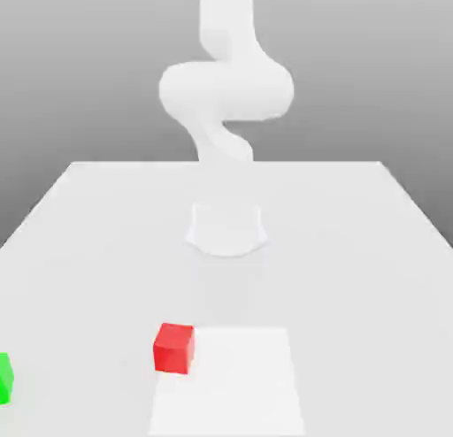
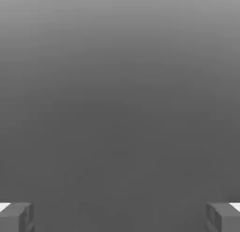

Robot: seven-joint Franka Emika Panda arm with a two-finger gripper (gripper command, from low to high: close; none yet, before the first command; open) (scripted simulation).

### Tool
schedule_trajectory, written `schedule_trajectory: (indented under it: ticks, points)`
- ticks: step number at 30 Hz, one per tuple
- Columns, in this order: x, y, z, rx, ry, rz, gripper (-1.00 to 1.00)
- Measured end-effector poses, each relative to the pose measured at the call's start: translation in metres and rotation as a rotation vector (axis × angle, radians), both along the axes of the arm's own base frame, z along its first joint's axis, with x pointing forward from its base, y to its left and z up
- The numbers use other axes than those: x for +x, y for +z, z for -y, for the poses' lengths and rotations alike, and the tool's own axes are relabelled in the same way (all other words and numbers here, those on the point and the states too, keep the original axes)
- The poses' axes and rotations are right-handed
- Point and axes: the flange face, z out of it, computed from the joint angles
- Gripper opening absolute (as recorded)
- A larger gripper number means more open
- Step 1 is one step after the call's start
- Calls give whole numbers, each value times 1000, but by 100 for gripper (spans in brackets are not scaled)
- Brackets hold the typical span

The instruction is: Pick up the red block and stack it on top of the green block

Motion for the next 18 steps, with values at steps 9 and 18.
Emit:
schedule_trajectory:
  ticks: [9,18]
  points:
    - [64,-146,20,132,-422,-183,0]
    - [72,-293,60,297,-845,-333,0]
